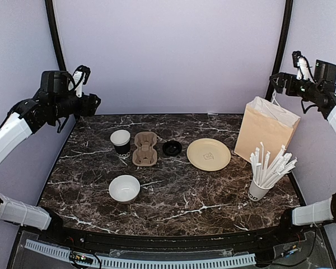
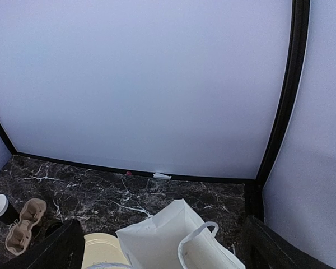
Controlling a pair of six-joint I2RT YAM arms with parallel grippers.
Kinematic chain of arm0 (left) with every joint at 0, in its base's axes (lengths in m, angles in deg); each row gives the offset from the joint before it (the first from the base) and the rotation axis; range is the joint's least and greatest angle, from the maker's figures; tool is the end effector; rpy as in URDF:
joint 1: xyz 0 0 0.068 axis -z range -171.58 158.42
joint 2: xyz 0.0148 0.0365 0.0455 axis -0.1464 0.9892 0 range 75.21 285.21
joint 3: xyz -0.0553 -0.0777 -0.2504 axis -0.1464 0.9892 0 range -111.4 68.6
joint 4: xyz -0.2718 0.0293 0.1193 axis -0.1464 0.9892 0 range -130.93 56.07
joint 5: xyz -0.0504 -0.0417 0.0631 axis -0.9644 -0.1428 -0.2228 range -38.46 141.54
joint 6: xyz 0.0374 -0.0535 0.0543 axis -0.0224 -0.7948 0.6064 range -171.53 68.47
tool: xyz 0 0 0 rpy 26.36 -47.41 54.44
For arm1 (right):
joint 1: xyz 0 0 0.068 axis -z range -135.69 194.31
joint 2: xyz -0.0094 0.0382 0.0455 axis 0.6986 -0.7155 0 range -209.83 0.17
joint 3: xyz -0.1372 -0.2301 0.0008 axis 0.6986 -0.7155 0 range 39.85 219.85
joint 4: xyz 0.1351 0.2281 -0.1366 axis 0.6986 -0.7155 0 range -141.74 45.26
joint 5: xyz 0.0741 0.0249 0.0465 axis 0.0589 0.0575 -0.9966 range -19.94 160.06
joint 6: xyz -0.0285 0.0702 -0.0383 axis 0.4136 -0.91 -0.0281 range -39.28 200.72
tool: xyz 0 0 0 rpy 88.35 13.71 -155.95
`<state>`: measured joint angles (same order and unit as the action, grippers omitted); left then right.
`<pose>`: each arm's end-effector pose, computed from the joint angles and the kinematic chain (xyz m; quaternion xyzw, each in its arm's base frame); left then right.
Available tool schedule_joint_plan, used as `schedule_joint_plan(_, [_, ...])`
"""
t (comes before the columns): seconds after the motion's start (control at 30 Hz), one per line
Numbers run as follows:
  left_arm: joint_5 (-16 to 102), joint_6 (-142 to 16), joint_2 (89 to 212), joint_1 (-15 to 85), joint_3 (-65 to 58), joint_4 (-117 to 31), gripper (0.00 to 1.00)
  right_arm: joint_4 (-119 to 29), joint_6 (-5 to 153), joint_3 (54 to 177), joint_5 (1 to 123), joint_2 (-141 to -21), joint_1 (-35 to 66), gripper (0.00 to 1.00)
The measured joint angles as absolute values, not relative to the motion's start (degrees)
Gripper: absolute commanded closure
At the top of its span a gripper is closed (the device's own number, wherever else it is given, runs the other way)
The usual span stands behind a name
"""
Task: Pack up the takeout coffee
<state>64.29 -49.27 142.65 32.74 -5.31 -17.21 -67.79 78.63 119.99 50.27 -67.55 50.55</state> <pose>0.3131 -0.1233 0.4006 0.1198 0.7939 -0.0250 0.5956 0.3287 -0.0105 0.4462 -0.0544 0.7641 0.1094 0.6335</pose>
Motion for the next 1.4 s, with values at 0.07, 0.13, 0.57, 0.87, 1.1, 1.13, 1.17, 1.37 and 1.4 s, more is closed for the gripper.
schedule_joint_plan(0.07, [62.3,-49.7,143.8,33.2,-6.4,-16.7,0.37,-68.6,78.9,119.9,50.2,-67.6,50.3,0.02])
schedule_joint_plan(0.13, [60.9,-50.0,145.4,34.4,-8.0,-16.3,0.38,-69.1,79.9,119.9,49.0,-67.6,50.2,0.03])
schedule_joint_plan(0.57, [58.7,-52.9,160.7,46.2,-20.6,-7.8,0.42,-78.3,94.7,119.7,40.1,-69.5,27.4,0.21])
schedule_joint_plan(0.87, [61.4,-59.4,174.5,46.4,-22.4,1.8,0.35,-80.7,110.9,106.1,34.9,-77.6,10.0,0.42])
schedule_joint_plan(1.1, [61.4,-60.6,179.8,43.4,-26.0,5.6,0.40,-81.6,115.6,103.3,35.8,-79.5,6.5,0.46])
schedule_joint_plan(1.13, [61.4,-60.7,180.6,42.6,-27.3,5.9,0.40,-81.2,115.9,103.2,36.5,-79.4,6.4,0.46])
schedule_joint_plan(1.17, [61.4,-60.8,181.4,41.7,-28.5,6.0,0.40,-80.9,116.0,103.2,37.0,-79.3,6.3,0.46])
schedule_joint_plan(1.37, [61.0,-61.2,184.4,37.8,-31.7,7.7,0.46,-80.5,116.1,103.2,40.7,-78.4,6.2,0.47])
schedule_joint_plan(1.4, [60.8,-61.2,184.8,37.4,-31.8,8.1,0.47,-80.5,116.2,103.2,41.3,-78.0,6.1,0.47])
